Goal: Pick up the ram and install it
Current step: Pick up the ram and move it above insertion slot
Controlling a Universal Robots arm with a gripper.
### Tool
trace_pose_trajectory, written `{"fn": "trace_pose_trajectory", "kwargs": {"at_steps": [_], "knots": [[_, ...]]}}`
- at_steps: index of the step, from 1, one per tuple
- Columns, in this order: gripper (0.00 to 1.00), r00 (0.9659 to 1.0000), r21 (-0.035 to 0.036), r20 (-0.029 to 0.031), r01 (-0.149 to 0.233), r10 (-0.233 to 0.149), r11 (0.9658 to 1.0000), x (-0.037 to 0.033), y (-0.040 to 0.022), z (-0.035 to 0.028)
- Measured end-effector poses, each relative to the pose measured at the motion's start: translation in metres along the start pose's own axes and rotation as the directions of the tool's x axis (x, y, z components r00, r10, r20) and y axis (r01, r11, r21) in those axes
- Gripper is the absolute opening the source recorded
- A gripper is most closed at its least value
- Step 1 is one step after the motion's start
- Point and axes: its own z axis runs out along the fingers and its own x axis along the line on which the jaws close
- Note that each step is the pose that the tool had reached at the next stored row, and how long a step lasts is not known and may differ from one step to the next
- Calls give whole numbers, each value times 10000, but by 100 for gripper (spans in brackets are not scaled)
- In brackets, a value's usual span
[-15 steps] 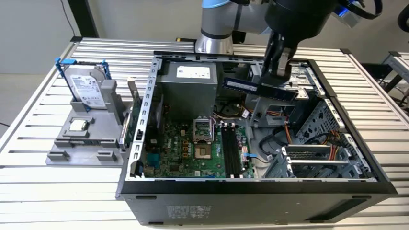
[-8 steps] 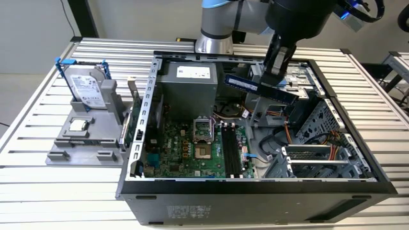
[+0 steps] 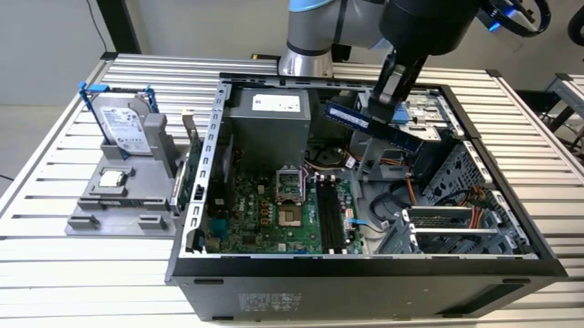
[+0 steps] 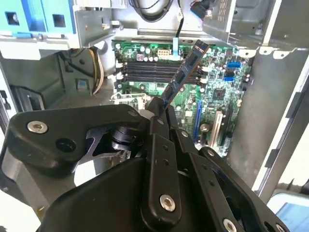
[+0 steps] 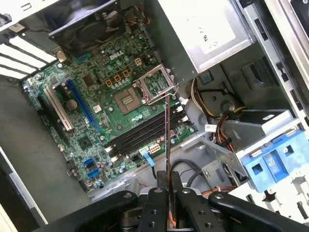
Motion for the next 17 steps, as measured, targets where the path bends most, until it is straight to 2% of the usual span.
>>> {"fn": "trace_pose_trajectory", "kwargs": {"at_steps": [4,6,9,12,14,17], "knots": [[0,9975,37,18,-706,706,9975,0,0,0],[0,9945,55,28,-1049,1049,9945,1,0,-1],[0,9877,79,46,-1565,1565,9876,0,0,0],[0,9783,103,63,-2070,2069,9783,0,0,0],[0,9708,119,75,-2399,2398,9707,0,0,0],[0,9571,142,95,-2897,2895,9570,0,0,0]]}}
